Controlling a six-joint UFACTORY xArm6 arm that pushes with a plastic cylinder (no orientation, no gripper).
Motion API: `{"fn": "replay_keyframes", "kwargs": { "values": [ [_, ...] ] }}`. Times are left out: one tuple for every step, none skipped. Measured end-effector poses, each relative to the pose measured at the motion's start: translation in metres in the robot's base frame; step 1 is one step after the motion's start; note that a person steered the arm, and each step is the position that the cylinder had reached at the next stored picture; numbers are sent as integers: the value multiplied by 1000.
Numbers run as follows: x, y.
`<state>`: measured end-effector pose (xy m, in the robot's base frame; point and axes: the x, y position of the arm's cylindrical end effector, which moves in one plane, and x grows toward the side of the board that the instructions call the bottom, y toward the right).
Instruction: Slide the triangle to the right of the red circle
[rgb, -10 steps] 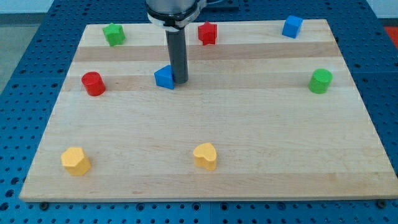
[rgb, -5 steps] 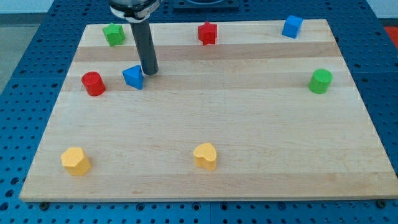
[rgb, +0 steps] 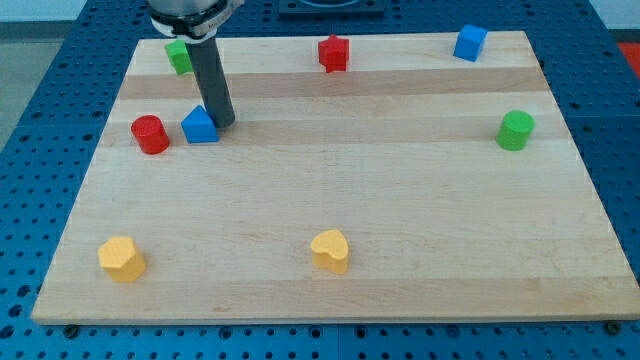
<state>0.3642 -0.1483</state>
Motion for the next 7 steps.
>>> {"fn": "replay_keyframes", "kwargs": {
  "values": [
    [0, -1],
    [0, -1],
    [3, -1],
    [8, -1],
    [12, -1],
    [17, -1],
    [23, -1]
  ]
}}
